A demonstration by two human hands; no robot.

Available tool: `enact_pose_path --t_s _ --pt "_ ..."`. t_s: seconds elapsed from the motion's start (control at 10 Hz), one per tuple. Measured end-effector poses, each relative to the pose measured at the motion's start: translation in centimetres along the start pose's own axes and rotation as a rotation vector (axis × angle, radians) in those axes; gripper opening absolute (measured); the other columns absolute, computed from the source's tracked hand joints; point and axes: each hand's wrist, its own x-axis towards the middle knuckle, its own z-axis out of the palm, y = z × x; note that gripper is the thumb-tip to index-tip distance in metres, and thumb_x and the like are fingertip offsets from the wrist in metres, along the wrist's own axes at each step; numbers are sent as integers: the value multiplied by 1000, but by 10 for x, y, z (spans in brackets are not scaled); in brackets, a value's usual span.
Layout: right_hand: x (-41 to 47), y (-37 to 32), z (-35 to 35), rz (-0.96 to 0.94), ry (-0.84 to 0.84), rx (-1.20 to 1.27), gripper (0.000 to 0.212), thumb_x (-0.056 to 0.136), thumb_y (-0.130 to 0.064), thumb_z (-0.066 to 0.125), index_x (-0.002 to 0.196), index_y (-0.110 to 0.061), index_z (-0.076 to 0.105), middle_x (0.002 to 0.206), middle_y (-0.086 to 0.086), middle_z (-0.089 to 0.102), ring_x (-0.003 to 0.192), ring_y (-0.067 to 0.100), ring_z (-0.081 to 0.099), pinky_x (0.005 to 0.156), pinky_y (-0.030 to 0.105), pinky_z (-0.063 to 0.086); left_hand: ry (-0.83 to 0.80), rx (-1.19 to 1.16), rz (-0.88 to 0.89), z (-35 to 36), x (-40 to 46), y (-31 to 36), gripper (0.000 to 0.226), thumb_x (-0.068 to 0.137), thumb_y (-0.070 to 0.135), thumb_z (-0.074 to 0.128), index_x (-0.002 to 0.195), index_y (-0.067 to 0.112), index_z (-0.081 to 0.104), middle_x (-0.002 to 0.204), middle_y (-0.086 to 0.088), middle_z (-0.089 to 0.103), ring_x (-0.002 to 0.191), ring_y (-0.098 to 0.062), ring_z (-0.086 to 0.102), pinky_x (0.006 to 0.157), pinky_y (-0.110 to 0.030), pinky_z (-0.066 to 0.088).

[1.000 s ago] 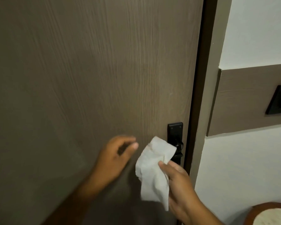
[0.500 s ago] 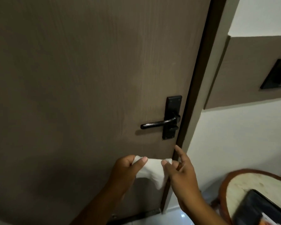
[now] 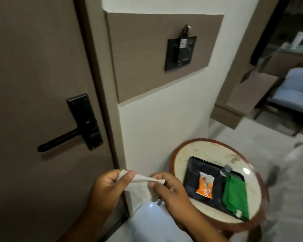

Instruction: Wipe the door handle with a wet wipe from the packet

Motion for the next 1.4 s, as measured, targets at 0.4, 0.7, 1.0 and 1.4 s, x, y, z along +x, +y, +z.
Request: enact_pose_path --t_s 0.4,0.7,1.0,1.4 --pt "30 80 -144 200 520 210 41 90 -1 57 118 -31 50 75 5 70 73 22 70 56 40 59 -402 349 -352 175 80 -57 20 97 15 61 115 25 60 112 6 65 99 -20 65 75 -28 60" --pt "146 231 -230 465 563 -75 17 90 -10 58 84 -25 56 85 6 66 83 27 64 63 32 53 -455 627 -568 292 193 -206 47 95 -2 58 141 7 49 132 -14 59 115 -29 59 91 -45 58" --pt "218 328 -262 471 209 -836 29 95 -21 50 120 -10 63 124 13 61 106 30 60 89 36 48 -448 770 -638 339 250 -320 45 99 5 57 141 13 48 134 -7 51 124 -29 51 100 -43 53" --pt "179 347 -269 412 52 -1025 51 90 -33 56 135 -11 49 127 19 43 100 38 57 80 41 53 -599 1086 -472 306 229 -312 44 98 33 60 135 10 55 132 -11 61 121 -31 59 100 -34 48"
